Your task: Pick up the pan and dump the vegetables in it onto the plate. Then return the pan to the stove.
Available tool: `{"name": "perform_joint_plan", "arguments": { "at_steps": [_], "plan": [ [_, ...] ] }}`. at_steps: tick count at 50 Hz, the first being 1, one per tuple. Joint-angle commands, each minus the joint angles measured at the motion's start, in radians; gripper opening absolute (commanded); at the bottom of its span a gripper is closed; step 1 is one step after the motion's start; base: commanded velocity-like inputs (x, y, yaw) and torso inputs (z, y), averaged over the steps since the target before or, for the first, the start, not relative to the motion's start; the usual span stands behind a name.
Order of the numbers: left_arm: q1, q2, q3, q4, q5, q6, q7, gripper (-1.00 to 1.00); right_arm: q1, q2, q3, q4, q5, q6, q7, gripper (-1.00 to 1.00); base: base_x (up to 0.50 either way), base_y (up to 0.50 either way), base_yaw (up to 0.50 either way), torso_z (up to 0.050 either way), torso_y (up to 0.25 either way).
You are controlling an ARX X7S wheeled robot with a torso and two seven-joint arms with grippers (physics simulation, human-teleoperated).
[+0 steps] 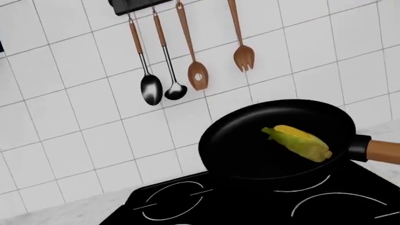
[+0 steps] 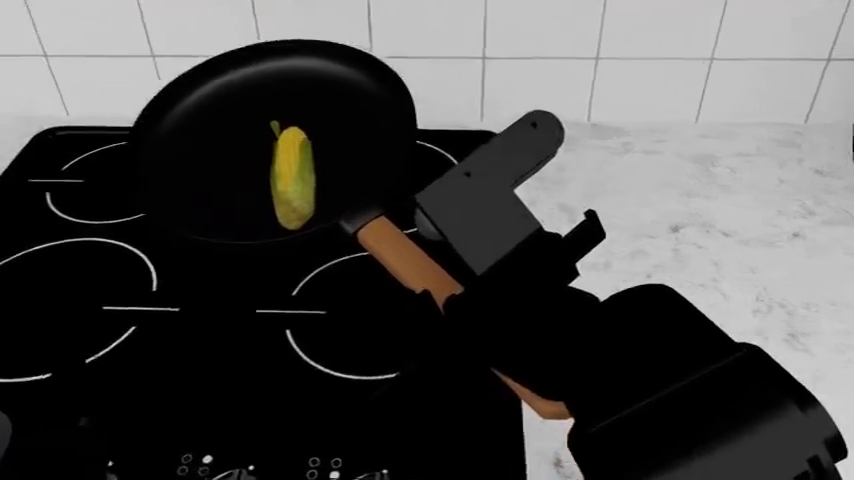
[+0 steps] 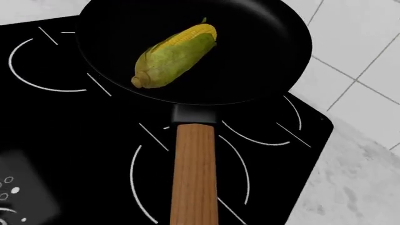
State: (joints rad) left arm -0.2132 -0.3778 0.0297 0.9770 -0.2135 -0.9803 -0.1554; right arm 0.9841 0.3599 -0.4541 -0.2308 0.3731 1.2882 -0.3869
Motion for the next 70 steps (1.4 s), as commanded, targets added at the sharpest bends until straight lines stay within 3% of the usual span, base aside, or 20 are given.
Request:
{"name": "perform_joint_plan", "arguments": {
  "at_steps": [1, 11, 30, 46, 70],
  "plan": [
    [-0.045, 0.004, -0.072, 0.039, -0.036, -0.095, 0.015, 1.0, 0.055, -0.03, 0.072, 0.0, -0.011, -0.033, -0.01, -1.0, 0.07, 0.5, 0.0, 0.0, 0.0],
    [-0.052, -0.018, -0.101, 0.068, -0.091, -0.116, -0.014, 1.0, 0.075, -0.036, 0.057, 0.011, -0.01, -0.028, -0.01, -1.0, 0.07, 0.5, 0.0, 0.0, 0.003],
    [-0.065, -0.223, -0.079, 0.065, -0.454, -0.027, -0.341, 1.0, 0.092, -0.037, 0.052, 0.005, 0.001, -0.018, -0.01, -1.0, 0.08, 0.5, 0.0, 0.0, 0.003],
    [-0.089, -0.311, -0.013, 0.064, -0.575, 0.041, -0.466, 1.0, 0.091, -0.042, 0.048, 0.01, 0.008, -0.025, -0.009, -1.0, 0.08, 0.5, 0.0, 0.0, 0.003],
    [-0.101, -0.362, 0.015, 0.056, -0.617, 0.095, -0.518, 1.0, 0.096, -0.033, 0.041, -0.012, 0.021, -0.014, -0.008, -1.0, 0.08, 0.5, 0.0, 0.0, 0.003]
  ]
}}
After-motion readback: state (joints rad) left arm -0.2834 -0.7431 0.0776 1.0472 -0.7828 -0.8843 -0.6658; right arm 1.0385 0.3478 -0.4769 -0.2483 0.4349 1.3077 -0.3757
